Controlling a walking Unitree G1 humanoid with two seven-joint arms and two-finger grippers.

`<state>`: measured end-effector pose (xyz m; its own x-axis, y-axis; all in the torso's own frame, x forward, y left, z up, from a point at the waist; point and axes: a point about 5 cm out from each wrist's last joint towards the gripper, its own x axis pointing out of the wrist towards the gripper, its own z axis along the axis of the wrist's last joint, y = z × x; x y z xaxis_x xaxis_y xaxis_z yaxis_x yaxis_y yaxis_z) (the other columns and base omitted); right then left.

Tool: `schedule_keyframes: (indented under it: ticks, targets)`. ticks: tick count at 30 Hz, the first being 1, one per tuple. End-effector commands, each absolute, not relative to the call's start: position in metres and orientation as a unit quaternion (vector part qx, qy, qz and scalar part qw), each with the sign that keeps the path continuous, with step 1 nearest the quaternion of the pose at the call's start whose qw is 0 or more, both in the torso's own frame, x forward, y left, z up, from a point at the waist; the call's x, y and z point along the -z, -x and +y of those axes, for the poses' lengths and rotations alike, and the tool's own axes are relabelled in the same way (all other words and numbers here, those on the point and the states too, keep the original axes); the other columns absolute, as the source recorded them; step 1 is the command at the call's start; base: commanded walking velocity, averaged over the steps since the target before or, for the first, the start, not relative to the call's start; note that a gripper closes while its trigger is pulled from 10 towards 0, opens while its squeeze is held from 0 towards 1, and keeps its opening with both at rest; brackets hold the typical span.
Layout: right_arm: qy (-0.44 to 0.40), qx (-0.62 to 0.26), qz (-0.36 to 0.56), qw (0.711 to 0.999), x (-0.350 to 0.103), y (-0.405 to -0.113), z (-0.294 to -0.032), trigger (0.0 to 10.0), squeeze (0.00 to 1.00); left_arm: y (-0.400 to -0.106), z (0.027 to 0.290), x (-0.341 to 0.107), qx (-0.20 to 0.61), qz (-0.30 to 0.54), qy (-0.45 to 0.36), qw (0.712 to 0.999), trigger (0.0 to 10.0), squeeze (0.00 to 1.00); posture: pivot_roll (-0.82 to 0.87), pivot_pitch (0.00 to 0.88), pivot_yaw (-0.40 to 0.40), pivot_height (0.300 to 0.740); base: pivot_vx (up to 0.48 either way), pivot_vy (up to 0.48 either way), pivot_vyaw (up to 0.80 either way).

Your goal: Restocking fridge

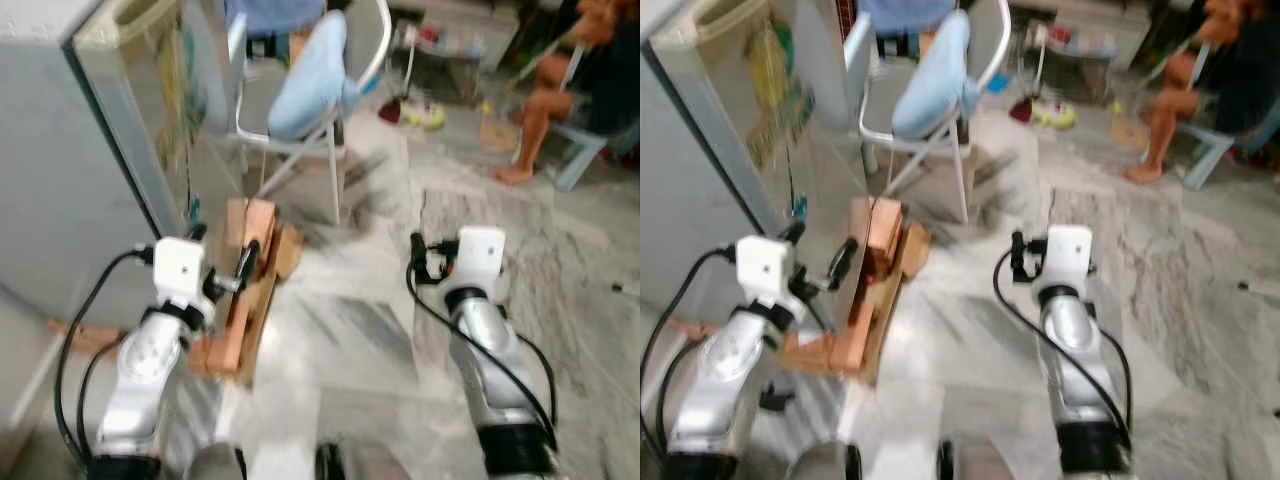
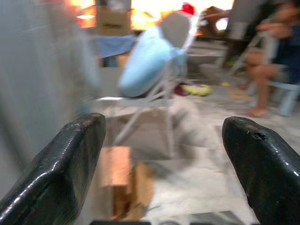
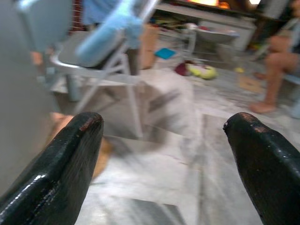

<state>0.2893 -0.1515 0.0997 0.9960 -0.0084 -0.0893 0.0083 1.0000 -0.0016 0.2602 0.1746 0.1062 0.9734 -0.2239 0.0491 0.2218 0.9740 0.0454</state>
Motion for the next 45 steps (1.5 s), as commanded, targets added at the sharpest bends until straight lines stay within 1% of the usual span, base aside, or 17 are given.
schedule_keyframes:
  ticks: [1,4,7,11,12,13,14,16,17,18,19,20,22,26,30,37,45]
  targets:
    - [0.007,0.013,0.05,0.999,-0.097,-0.287,-0.159,10.0,0.0,-0.259,0.177,-0.105,0.099,-0.02,-0.021,0.995,10.0,0.02,0.02,0.107,-0.115,0.74,0.0,0.0,0.0]
    - [0.008,0.011,0.051,0.999,-0.097,-0.288,-0.159,10.0,0.0,-0.258,0.181,-0.104,0.08,-0.017,-0.028,0.996,10.0,0.0,0.02,0.107,-0.115,0.74,0.0,0.0,0.0]
    - [0.007,0.01,0.051,0.999,-0.097,-0.288,-0.158,10.0,0.0,-0.263,0.186,-0.104,0.069,-0.014,-0.013,0.997,10.0,0.0,0.02,0.105,-0.117,0.74,0.0,0.0,0.0]
    - [0.006,0.008,0.051,0.999,-0.097,-0.289,-0.158,10.0,0.0,-0.268,0.183,-0.105,0.087,-0.017,0.004,0.996,10.0,0.0,0.03,0.105,-0.118,0.74,0.0,0.0,0.0]
    - [0.003,0.007,0.052,0.999,-0.096,-0.289,-0.158,10.0,0.0,-0.271,0.182,-0.106,0.09,-0.019,0.003,0.996,10.0,1.0,0.02,0.105,-0.118,0.74,0.0,0.0,0.0]
    - [0.0,0.005,0.052,0.999,-0.096,-0.29,-0.157,10.0,0.0,-0.275,0.182,-0.106,0.091,-0.022,0.003,0.996,10.0,1.0,0.02,0.105,-0.118,0.74,0.0,0.0,0.0]
    - [-0.001,0.003,0.049,0.999,-0.098,-0.289,-0.157,10.0,0.42,-0.28,0.185,-0.106,0.08,-0.021,0.003,0.997,10.0,1.0,0.01,0.104,-0.115,0.74,0.0,0.0,0.0]
    - [-0.002,0.003,0.047,0.999,-0.099,-0.289,-0.157,10.0,0.42,-0.283,0.187,-0.106,0.074,-0.019,0.003,0.997,10.0,1.0,0.01,0.104,-0.115,0.74,0.0,0.0,0.0]
    - [0.001,0.005,0.047,0.999,-0.099,-0.289,-0.157,10.0,0.88,-0.285,0.188,-0.106,0.068,-0.019,0.007,0.998,10.0,1.0,0.01,0.104,-0.115,0.74,0.0,0.0,0.0]
    - [0.004,0.006,0.046,0.999,-0.099,-0.288,-0.158,10.0,0.88,-0.286,0.19,-0.106,0.063,-0.018,0.011,0.998,10.0,1.0,0.0,0.105,-0.114,0.74,0.0,0.0,0.0]
    - [0.007,0.009,0.047,0.999,-0.099,-0.287,-0.159,10.0,0.39,-0.29,0.192,-0.106,0.059,-0.018,0.011,0.998,10.0,1.0,0.0,0.106,-0.113,0.74,0.0,0.0,0.0]
    - [0.007,0.01,0.047,0.999,-0.098,-0.287,-0.159,10.0,0.03,-0.291,0.192,-0.106,0.059,-0.019,0.01,0.998,10.0,1.0,-0.01,0.108,-0.114,0.74,0.0,0.0,0.0]
    - [0.008,0.01,0.048,0.999,-0.098,-0.286,-0.16,10.0,0.0,-0.295,0.195,-0.106,0.051,-0.021,0.004,0.998,10.0,1.0,-0.01,0.108,-0.114,0.74,0.0,0.0,0.0]
    - [0.015,0.006,0.048,0.999,-0.1,-0.285,-0.16,10.0,0.0,-0.305,0.205,-0.106,0.009,-0.021,-0.011,1.0,10.0,1.0,-0.02,0.109,-0.114,0.74,0.0,0.0,0.0]
    - [0.018,0.006,0.047,0.999,-0.101,-0.285,-0.161,10.0,0.0,-0.311,0.206,-0.106,0.004,-0.018,-0.005,1.0,10.0,1.0,-0.03,0.11,-0.114,0.74,0.0,0.0,0.0]
    - [0.024,0.012,0.047,0.999,-0.102,-0.282,-0.165,10.0,0.0,-0.33,0.194,-0.108,0.036,-0.027,-0.007,0.999,10.0,1.0,-0.05,0.109,-0.106,0.74,0.0,0.0,0.0]
    - [0.024,0.013,0.048,0.998,-0.103,-0.281,-0.164,10.0,0.0,-0.349,0.187,-0.115,0.028,-0.031,-0.018,0.999,10.0,1.0,-0.06,0.105,-0.106,0.74,0.0,0.0,0.0]
